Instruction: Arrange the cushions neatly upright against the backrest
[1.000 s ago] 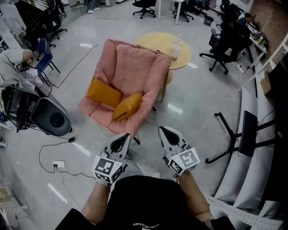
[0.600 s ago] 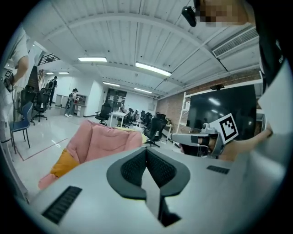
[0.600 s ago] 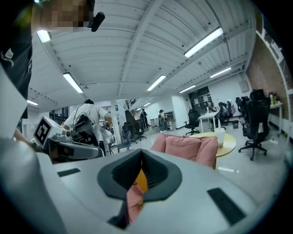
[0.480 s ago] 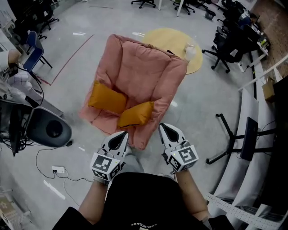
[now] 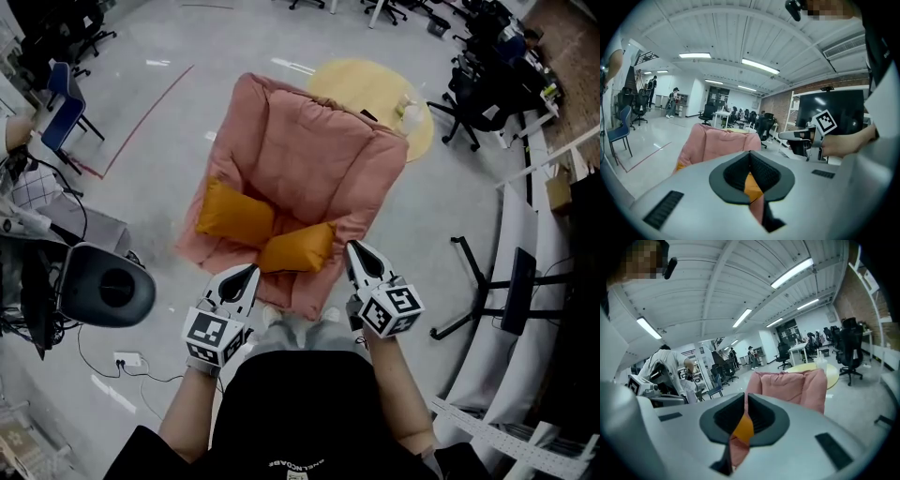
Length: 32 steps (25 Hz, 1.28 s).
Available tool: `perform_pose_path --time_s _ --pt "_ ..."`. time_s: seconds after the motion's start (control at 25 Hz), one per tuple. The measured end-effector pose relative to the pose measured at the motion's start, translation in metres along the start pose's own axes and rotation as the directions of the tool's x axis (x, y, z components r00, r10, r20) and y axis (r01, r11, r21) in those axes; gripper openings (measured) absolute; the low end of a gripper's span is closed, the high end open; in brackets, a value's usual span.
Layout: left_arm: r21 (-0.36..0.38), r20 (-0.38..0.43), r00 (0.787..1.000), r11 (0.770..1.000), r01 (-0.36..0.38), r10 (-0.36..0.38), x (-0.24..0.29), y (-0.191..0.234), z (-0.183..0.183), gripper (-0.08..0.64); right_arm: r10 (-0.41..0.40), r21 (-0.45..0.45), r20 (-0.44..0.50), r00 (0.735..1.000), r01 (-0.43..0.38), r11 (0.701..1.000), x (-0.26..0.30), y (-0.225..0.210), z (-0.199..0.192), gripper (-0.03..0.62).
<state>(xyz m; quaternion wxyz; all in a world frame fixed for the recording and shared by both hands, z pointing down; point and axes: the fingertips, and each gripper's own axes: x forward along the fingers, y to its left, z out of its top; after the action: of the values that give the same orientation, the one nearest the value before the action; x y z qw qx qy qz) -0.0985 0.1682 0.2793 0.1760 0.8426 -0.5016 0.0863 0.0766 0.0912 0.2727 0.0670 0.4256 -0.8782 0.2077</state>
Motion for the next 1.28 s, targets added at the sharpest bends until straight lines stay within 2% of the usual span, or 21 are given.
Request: perform_pose_path --time_s 0.16,0.24,0.48,0.6,0.76,0.96,1.28 --pt "-0.009 -0.028 0.999 0.999 -0.032 0.032 0.004 0.020 -0.004 0.013 -0.033 0.091 -0.036 0.999 0.036 0.995 0.015 -0.019 -0.009 0.039" --pt "-0.026 -0.033 0.998 0.998 -0.053 0.052 0.007 0.028 -0.005 0.012 -0.039 0.111 -0.064 0.997 0.046 0.993 0.023 -0.028 -0.017 0.073" --pt "-0.057 -0.078 0.988 0.989 -0.140 0.135 0.020 0.059 -0.015 0.014 -0.003 0.224 -0.153 0.988 0.037 0.974 0.051 -0.054 -0.048 0.125" --pt "-0.042 -0.128 0.978 0.984 -0.173 0.167 0.025 0.079 -0.025 0.014 0.014 0.277 -0.213 0.977 0.046 0.960 0.065 -0.066 -0.070 0.166" --pt "-0.001 -0.200 0.951 0.971 -0.239 0.234 0.032 0.112 -0.040 0.025 0.034 0.313 -0.300 0.953 0.064 0.948 0.078 -0.078 -0.098 0.222" --pt "0.065 -0.300 0.912 0.960 -0.273 0.280 0.045 0.157 -0.069 0.177 0.026 0.310 -0.395 0.918 0.107 0.945 0.095 -0.086 -0.132 0.259" --pt "0.113 -0.471 0.833 0.956 -0.269 0.290 0.091 0.231 -0.139 0.302 -0.003 0.312 -0.555 0.832 0.212 0.926 0.108 -0.103 -0.201 0.337"
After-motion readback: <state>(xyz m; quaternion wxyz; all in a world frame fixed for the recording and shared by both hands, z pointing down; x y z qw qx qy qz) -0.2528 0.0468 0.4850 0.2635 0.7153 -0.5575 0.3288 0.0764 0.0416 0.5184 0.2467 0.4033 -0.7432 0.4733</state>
